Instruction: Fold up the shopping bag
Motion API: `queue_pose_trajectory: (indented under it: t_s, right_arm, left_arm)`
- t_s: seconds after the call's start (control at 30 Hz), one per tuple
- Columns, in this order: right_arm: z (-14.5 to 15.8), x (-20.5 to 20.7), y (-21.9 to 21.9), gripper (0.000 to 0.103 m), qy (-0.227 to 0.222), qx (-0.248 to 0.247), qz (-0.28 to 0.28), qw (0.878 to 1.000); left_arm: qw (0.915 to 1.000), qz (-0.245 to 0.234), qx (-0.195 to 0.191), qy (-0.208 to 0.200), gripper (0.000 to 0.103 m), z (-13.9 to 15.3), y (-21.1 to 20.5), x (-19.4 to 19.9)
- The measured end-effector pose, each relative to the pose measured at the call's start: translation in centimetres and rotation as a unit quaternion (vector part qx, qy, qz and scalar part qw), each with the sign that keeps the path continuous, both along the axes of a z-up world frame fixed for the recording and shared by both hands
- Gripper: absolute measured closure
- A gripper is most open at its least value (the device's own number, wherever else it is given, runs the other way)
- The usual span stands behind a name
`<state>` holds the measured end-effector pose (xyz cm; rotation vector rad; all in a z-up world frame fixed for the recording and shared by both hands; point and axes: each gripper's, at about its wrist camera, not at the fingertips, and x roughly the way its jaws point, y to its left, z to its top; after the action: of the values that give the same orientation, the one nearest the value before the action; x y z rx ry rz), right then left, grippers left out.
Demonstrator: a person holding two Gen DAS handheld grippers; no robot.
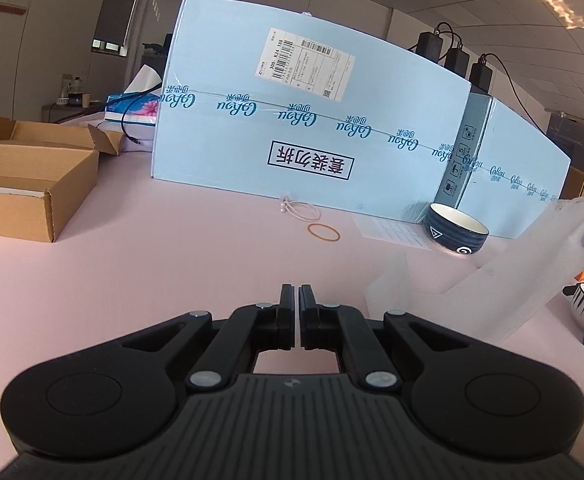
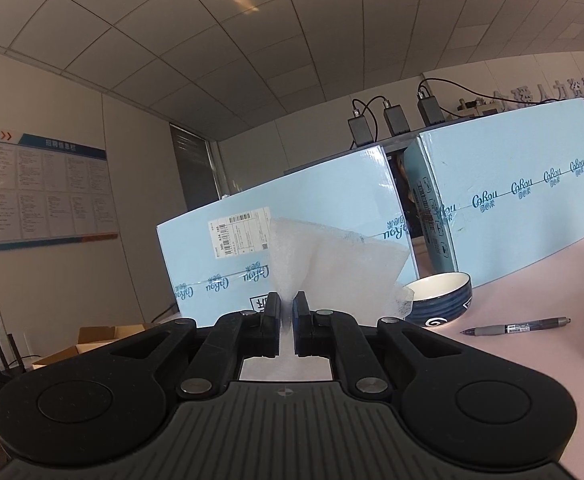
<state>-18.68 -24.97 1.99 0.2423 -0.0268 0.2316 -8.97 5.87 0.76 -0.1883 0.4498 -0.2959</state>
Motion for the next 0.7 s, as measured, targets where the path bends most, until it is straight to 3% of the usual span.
queue_pose_trajectory:
  t_s: [0.13, 0.4, 0.57, 0.7]
  right_arm:
    - [-0.5, 0.2, 0.3, 0.097, 0.011, -0.004, 0.003, 1.000]
    - [0.4, -0.5, -0.4, 0.097, -0.002, 0.002, -0.004, 1.000]
    - [-0.8, -0.5, -0.6, 0.097, 0.048, -0.016, -0.016, 0.999]
    - [-2.1, -0.9, -1.4, 0.096, 0.089, -0.034, -0.037, 0.995]
  left_arm:
    - [1.0000, -0.002, -0.005, 0.000, 0.101, 0.1, 0.3, -0.2]
    - [0.9960, -0.082, -0.027, -0.023, 0.101, 1.7, -1.9, -1.6]
    - [0.9909, -0.131, -0.017, -0.027, 0.100, 2.2, -4.6, -2.0]
    - [0.9886, -0.150, 0.000, -0.005, 0.097, 1.3, -6.3, -1.7]
